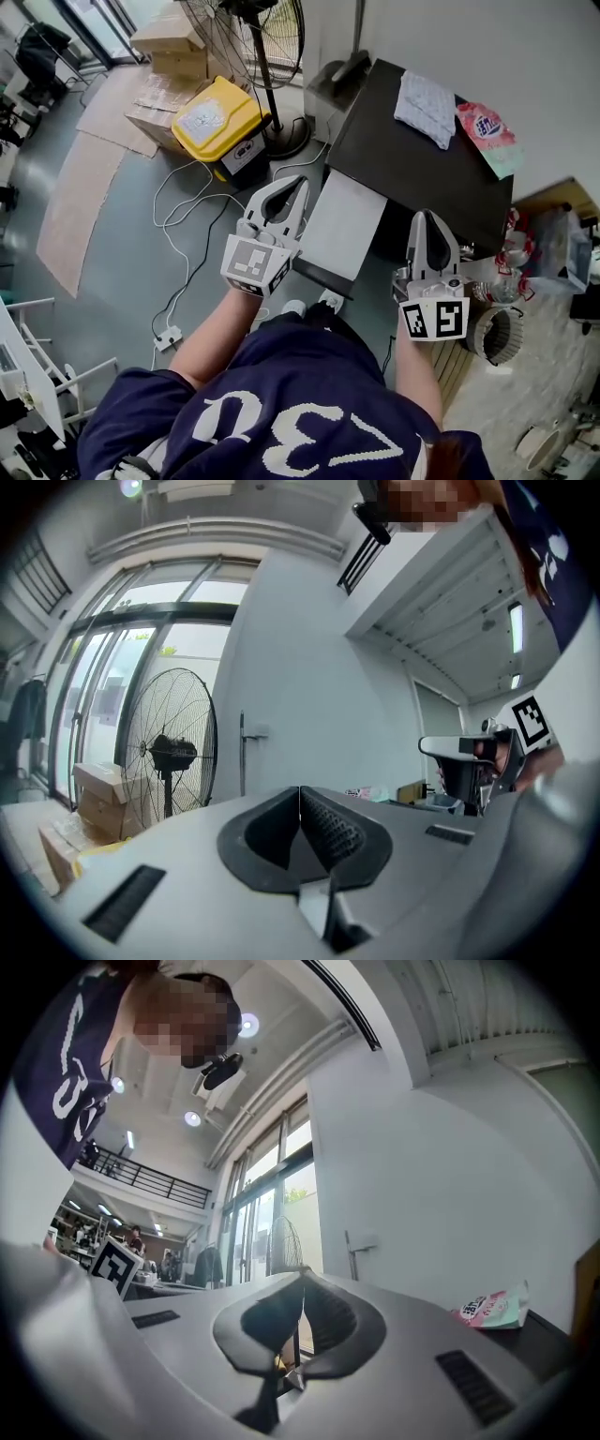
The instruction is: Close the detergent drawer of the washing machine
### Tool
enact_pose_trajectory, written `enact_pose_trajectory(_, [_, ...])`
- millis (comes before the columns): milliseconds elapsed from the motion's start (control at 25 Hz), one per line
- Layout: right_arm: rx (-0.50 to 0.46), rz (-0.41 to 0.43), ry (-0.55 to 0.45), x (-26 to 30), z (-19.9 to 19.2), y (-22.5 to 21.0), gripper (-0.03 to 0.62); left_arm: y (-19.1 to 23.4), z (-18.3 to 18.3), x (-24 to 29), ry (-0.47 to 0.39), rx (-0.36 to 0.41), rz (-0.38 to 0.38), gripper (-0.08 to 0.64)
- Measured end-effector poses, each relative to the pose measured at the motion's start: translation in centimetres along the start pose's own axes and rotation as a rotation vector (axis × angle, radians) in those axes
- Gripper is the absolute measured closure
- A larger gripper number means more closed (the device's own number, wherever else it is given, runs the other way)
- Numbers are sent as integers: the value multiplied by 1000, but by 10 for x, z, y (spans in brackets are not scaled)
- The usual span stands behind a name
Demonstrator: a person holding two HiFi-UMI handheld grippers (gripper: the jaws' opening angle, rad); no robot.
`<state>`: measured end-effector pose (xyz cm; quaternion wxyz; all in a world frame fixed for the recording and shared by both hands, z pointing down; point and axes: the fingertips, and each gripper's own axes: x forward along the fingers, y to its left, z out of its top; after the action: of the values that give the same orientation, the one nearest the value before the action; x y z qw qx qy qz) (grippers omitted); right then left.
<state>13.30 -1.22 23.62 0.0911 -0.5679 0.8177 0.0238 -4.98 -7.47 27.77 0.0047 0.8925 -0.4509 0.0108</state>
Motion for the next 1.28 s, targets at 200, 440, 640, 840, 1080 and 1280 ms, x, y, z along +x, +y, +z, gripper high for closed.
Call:
enact_pose_trajectory(200, [20,18,11,4,-10,-30,572,-13,-3,23,-3,40,24,539])
enact_pose_trajectory(440, [42,44,53,7,-29,-42,569,-19,-13,36,44,73,21,538])
enact_pose_trajectory(640, [64,103,151,4,-65,-33,552,-12,-48,31,67,50,-10,538])
enact_pose_trajectory(840, [116,119,278,-8,-118,-17,514,-6,-79,23,113,6,-74,537])
enact_pose_trajectory(1080, [170,173,417,-25,-179,16,463,-6,-136,1,272,-51,-146,453])
enact_pose_trajectory(1280, [192,274,564,-60,-227,48,400,-19,-182,-30,362,-58,-261,428])
